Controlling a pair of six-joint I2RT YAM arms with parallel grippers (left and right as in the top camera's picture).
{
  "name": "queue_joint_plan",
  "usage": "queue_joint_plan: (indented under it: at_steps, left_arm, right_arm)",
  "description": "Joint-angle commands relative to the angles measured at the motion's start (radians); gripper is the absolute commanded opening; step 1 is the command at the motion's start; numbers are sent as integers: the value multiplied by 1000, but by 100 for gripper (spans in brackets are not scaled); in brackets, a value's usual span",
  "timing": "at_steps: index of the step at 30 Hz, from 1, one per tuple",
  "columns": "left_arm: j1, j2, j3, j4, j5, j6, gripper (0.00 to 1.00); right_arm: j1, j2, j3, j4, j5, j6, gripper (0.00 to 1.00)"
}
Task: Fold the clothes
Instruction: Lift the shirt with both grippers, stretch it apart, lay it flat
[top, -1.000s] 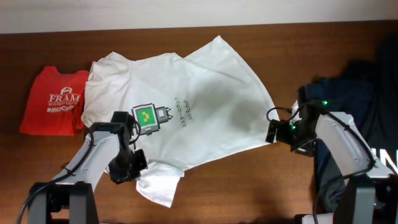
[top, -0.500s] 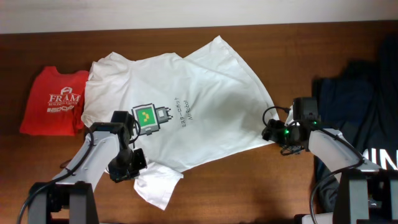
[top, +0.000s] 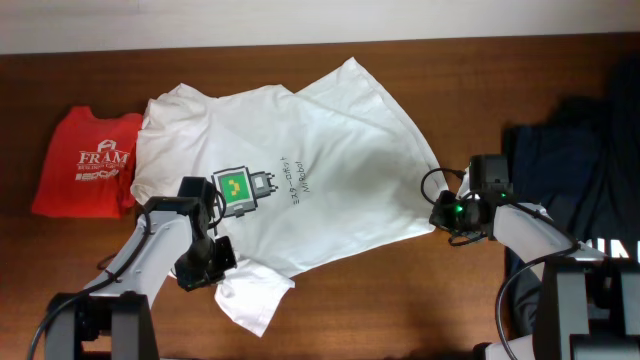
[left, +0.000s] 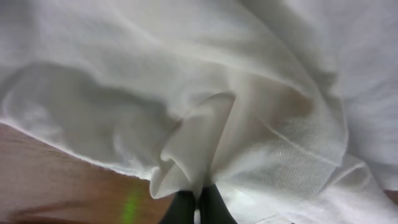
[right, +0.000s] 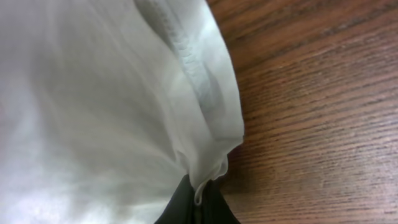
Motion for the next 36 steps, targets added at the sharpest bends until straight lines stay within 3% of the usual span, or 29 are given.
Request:
queue_joint_plan:
  at_steps: [1, 7, 15, 19, 29, 36]
  left_arm:
    - [4, -14, 20, 16, -12, 27, 0]
    - [10, -16, 329, -61, -11, 172, 0]
    - [117, -66, 888, -246, -11, 204, 0]
    - [156, -154, 1069, -260, -11, 204, 0]
    - [169, -393, 1158, -180, -16, 211, 0]
    - [167, -291, 1158, -143, -11, 211, 0]
  right_arm:
    - [-2, 8, 32, -91, 6, -4, 4]
    - [-2, -109, 358, -444, 6, -124, 4]
    - [-2, -203, 893, -838, 40, -199, 4]
    - [-2, -226, 1058, -921, 40, -222, 4]
    - [-2, -344, 1336, -1046, 127, -278, 4]
    - [-2, -248, 1342, -998, 164, -277, 4]
